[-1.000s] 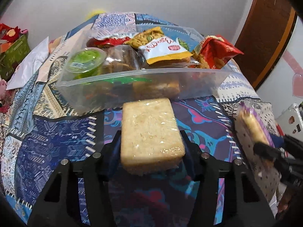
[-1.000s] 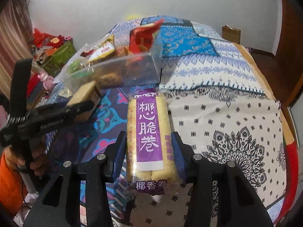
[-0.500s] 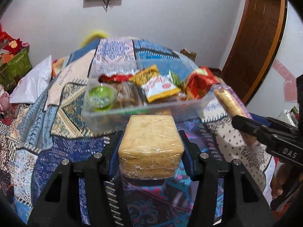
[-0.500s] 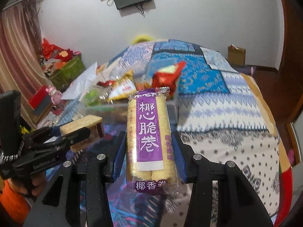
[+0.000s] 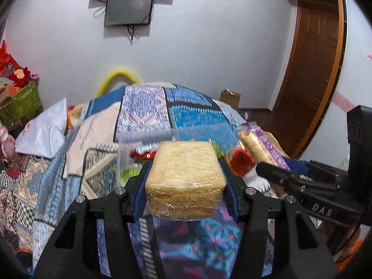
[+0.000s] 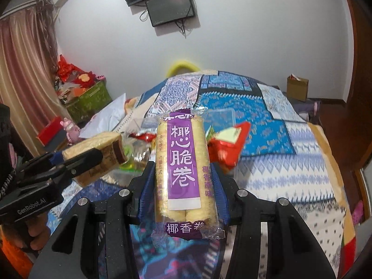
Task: Organize snacks
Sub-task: 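Carry the cracker cake and coconut roll into the clear box and open both tools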
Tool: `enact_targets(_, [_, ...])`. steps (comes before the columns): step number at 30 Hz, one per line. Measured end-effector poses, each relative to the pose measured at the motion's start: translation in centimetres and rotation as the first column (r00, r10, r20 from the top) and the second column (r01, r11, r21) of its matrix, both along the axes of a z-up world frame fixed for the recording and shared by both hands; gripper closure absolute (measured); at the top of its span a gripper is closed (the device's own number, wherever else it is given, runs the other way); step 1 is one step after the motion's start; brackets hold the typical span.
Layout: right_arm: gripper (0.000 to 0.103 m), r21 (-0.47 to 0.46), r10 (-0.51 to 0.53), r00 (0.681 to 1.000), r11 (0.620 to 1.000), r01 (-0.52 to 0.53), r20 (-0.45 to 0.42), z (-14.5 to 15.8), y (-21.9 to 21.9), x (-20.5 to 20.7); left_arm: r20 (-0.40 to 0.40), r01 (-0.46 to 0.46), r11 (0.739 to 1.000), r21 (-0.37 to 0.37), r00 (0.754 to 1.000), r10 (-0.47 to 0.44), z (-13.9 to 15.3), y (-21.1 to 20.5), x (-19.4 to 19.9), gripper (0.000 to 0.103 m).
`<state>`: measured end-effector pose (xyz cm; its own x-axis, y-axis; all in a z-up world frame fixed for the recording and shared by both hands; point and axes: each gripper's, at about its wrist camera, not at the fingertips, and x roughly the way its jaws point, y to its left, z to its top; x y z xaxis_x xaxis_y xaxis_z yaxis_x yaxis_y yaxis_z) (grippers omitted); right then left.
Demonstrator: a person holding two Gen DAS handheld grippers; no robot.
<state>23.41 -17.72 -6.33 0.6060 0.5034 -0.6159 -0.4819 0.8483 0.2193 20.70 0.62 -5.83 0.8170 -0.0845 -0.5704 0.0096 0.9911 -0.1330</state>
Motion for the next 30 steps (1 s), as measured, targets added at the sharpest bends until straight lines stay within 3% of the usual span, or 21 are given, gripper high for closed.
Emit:
enact_targets(7, [0.06,-0.004,-0.012,1.0,1.0,0.012,0.0,-0.2,1.7,3.1,0.018,-0.028,1.0,-0.001,0.999,0.028,0.0,0.7,3.6,0.048])
enact_targets(16, [0.06,-0.017,-0.013,1.0,1.0,0.013,-0.027,-1.6,3.3,6.4,-0.042,-0.05,0.999,-0.019,0.998,0.049,-3.2,1.7,7.4,0.048])
enact_targets(30, [0.059,-0.077,0.013,0.999,0.997,-0.015,-0.033,-3.1,4.9,7.4,-0.121,-0.073,0.996,-0.05,0.99,0.067,-5.9,2.3,9.9,0.047])
